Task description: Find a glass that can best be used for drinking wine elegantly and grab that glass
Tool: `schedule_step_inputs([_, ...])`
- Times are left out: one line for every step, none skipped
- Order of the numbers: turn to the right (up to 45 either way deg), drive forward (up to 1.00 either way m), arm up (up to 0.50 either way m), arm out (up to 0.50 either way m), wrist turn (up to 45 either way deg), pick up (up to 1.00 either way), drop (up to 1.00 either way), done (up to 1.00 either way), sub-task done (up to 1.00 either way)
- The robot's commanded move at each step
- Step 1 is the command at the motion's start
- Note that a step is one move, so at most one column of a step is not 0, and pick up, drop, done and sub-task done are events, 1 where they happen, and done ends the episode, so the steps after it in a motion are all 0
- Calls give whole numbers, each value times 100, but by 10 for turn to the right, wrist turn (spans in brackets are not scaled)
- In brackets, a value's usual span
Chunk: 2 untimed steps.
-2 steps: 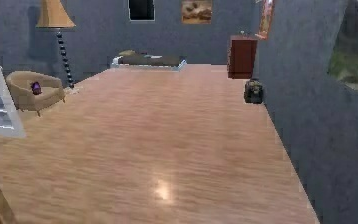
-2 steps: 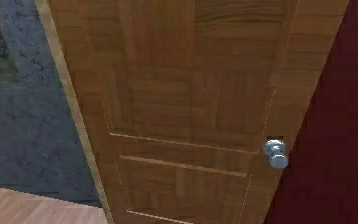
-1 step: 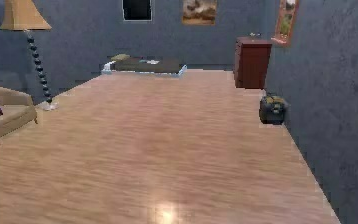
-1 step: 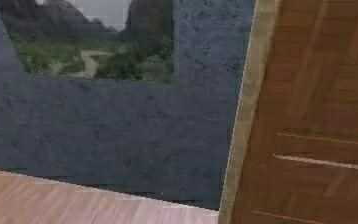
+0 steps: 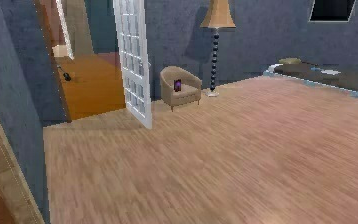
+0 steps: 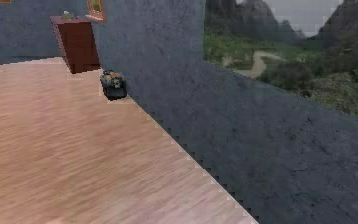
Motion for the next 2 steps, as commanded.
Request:
schedule_step_inputs([-90,0,0,0,0,0,0,0,0])
schedule_step_inputs([0,40,0,0,0,0,0,0,0])
